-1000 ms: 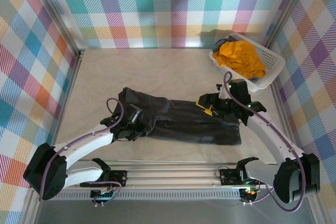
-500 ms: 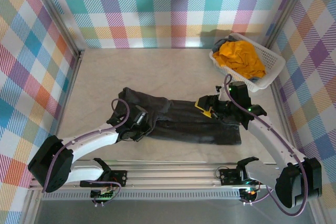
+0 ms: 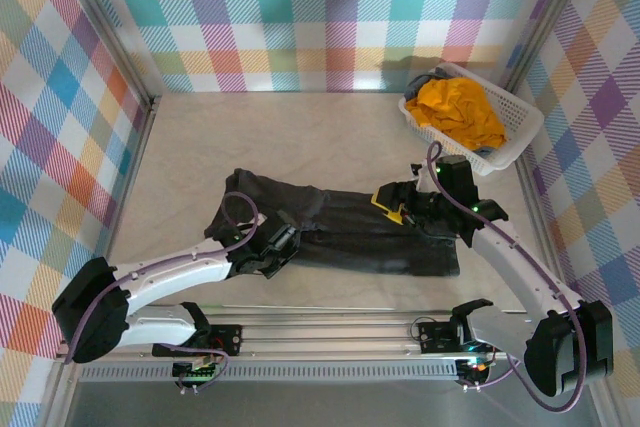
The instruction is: Fold and stack the t-shirts
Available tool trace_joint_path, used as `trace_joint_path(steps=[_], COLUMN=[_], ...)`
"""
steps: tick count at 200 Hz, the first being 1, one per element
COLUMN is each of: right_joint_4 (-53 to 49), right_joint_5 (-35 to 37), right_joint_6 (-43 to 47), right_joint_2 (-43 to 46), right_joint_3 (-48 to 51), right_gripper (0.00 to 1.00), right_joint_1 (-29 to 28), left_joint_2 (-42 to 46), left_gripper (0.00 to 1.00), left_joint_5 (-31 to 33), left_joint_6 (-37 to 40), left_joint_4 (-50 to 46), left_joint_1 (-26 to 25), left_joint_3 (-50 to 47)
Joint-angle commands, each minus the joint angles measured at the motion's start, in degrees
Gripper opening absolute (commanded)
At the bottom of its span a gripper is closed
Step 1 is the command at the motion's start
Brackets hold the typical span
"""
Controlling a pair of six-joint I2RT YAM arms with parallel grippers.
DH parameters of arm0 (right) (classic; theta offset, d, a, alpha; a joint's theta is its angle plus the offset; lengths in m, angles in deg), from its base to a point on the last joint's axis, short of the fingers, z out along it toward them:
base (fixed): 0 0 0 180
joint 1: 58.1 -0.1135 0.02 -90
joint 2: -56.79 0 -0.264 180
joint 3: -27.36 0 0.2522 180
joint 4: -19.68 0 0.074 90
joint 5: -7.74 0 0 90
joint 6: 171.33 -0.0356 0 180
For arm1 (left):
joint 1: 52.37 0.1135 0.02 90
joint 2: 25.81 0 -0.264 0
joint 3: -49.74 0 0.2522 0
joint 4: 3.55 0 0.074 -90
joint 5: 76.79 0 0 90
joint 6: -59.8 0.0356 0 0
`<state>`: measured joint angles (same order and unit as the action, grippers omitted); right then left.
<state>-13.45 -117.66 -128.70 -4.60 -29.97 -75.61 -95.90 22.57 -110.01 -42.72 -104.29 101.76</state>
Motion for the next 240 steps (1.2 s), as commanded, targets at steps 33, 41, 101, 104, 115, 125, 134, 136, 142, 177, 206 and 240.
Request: trace_joint_path(steps=[33, 41, 101, 104, 115, 125, 134, 136, 142, 177, 206, 240], right_joint_4=[-1.00, -0.97, -0.77, -0.90, -1.16, -1.77, -2.37, -2.52, -2.92, -0.52, 2.53, 2.66], right_joint_5=[-0.13, -0.19, 0.01, -0.02, 0.22, 0.47, 1.00, 1.20, 2.18, 6.29, 11.84, 14.49], right_joint_6=[0.83, 0.87, 1.05, 1.12, 1.38, 1.86, 2.41, 2.56, 2.79, 3.08, 2.27, 0.88], right_joint_2=[0.91, 0.90, 0.35, 0.31, 0.08, -0.18, -0.40, -0.40, -0.40, -2.57, -6.07, -13.56], right_joint_3=[0.18, 0.24, 1.03, 1.03, 1.08, 1.12, 1.31, 1.34, 1.67, 3.68, 4.59, 3.01], right_gripper=[0.52, 0.52, 0.52, 0.52, 0.53, 0.53, 0.52, 0.52, 0.53, 0.50, 0.44, 0.36], right_joint_1=[-0.28, -0.29, -0.32, -0.28, -0.32, -0.30, -0.32, -0.32, -0.32, 0.26, 2.22, 8.23], left_joint_2=[-4.59, -5.02, -7.75, -7.61, -6.77, -4.95, -2.34, -1.70, 0.41, 14.22, 9.87, -13.14], left_gripper=[0.00, 0.00, 0.04, 0.07, 0.25, 0.38, 0.46, 0.47, 0.50, 0.55, 0.57, 0.51], left_joint_5=[4.48, 5.18, 4.59, 4.60, 4.99, 5.83, 6.50, 6.66, 6.66, -1.41, -16.36, -22.61], left_joint_6=[-5.14, -5.15, -5.62, -5.56, -5.70, -4.86, -3.29, -2.91, -1.63, 12.50, 26.24, 37.08], left_joint_4=[-4.57, -5.47, -4.17, -4.20, -5.77, -7.42, -8.86, -9.39, -10.36, -12.90, 0.20, 8.52], left_joint_1=[-3.90, -4.35, -5.74, -5.74, -5.74, -5.50, -4.85, -4.57, -3.38, 18.80, 41.56, 50.76], left_joint_3=[4.51, 5.28, 6.11, 6.07, 6.06, 6.18, 6.30, 6.39, 6.60, 5.57, 5.95, 16.08])
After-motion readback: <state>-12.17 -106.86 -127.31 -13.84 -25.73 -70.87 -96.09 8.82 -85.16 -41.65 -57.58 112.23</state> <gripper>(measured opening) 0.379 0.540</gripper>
